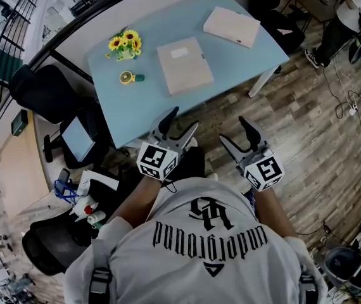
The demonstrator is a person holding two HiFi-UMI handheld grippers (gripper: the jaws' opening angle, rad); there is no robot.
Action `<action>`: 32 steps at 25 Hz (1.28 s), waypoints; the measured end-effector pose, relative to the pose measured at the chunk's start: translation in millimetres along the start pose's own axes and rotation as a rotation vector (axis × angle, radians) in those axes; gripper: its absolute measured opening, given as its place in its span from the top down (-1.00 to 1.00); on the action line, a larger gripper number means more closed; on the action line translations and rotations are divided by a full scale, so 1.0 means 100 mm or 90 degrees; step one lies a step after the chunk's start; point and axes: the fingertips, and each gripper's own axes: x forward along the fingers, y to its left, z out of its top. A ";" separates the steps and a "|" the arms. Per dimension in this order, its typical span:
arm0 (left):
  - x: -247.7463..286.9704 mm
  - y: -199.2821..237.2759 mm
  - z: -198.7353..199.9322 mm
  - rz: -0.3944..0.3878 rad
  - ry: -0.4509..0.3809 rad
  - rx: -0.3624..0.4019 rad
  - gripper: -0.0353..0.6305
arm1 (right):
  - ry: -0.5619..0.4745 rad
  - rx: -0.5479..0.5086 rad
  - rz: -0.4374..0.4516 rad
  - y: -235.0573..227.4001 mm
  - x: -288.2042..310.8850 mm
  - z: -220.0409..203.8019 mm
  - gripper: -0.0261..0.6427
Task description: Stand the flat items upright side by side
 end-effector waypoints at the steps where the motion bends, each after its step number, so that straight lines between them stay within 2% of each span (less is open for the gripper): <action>1: 0.07 0.03 -0.01 -0.003 0.000 0.001 0.00 | 0.003 0.001 -0.001 -0.06 0.04 -0.01 -0.02; 9: 0.69 0.64 0.04 -0.005 -0.007 -0.030 -0.01 | 0.038 -0.005 0.004 -0.60 0.65 0.02 -0.03; 19: 1.07 1.84 0.24 0.012 0.000 -0.041 -0.03 | 0.049 0.010 0.007 -1.17 1.97 0.31 -0.03; 25: 1.17 2.44 0.21 0.044 0.022 -0.066 -0.05 | 0.081 0.030 0.004 -1.35 2.52 0.24 -0.02; 32: 1.27 2.78 0.00 0.075 0.052 -0.104 -0.06 | 0.134 0.060 0.039 -1.48 2.95 0.01 -0.03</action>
